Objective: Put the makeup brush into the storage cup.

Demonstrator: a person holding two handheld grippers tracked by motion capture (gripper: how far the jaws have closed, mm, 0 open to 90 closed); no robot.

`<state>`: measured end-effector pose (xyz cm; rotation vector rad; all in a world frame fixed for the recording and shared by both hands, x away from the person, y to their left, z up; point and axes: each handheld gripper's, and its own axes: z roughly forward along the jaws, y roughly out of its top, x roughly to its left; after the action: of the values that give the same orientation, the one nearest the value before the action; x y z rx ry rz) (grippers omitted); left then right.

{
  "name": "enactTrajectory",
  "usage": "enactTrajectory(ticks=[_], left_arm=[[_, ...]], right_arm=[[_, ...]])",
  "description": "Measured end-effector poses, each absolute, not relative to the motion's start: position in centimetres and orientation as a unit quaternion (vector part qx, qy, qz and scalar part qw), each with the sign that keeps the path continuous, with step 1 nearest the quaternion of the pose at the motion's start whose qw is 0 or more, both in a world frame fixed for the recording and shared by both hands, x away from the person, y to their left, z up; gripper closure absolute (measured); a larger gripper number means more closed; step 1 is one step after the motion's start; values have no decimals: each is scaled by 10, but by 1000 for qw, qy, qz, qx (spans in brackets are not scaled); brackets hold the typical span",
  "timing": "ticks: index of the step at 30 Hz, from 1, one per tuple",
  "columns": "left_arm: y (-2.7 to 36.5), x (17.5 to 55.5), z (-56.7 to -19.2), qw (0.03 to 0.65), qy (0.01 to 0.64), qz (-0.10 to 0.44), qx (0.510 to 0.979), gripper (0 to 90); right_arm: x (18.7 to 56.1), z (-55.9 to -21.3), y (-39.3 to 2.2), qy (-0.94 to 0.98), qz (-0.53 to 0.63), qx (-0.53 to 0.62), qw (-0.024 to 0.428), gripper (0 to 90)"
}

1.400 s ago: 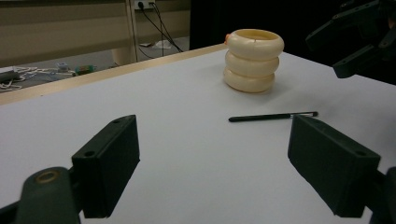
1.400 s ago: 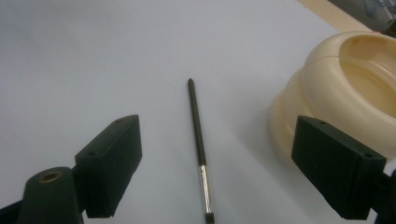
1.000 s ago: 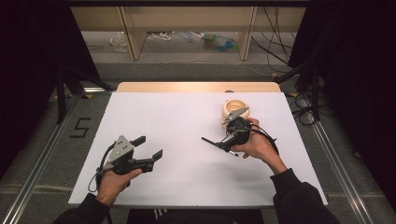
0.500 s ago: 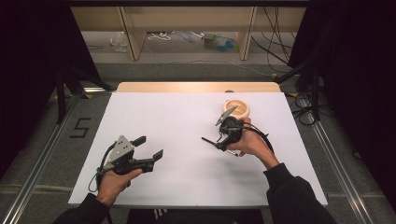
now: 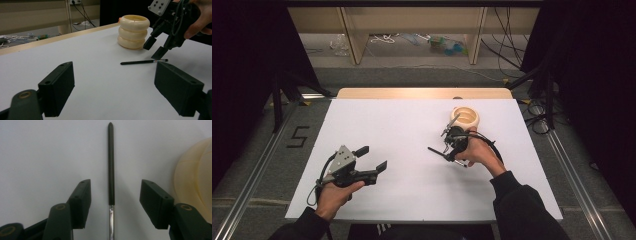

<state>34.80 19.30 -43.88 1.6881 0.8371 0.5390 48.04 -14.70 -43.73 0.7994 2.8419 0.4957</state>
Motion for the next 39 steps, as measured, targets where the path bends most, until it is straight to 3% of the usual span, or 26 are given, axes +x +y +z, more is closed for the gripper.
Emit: enactTrajectory(ticks=[22,39], left_arm=[[193,348,-439,555,351,232,718,166],[192,348,-438,557,348,231,718,166]], right_arm=[[494,-453,-143,955,118,272,30,633],[495,-455,-136,957,96,274,28,764]])
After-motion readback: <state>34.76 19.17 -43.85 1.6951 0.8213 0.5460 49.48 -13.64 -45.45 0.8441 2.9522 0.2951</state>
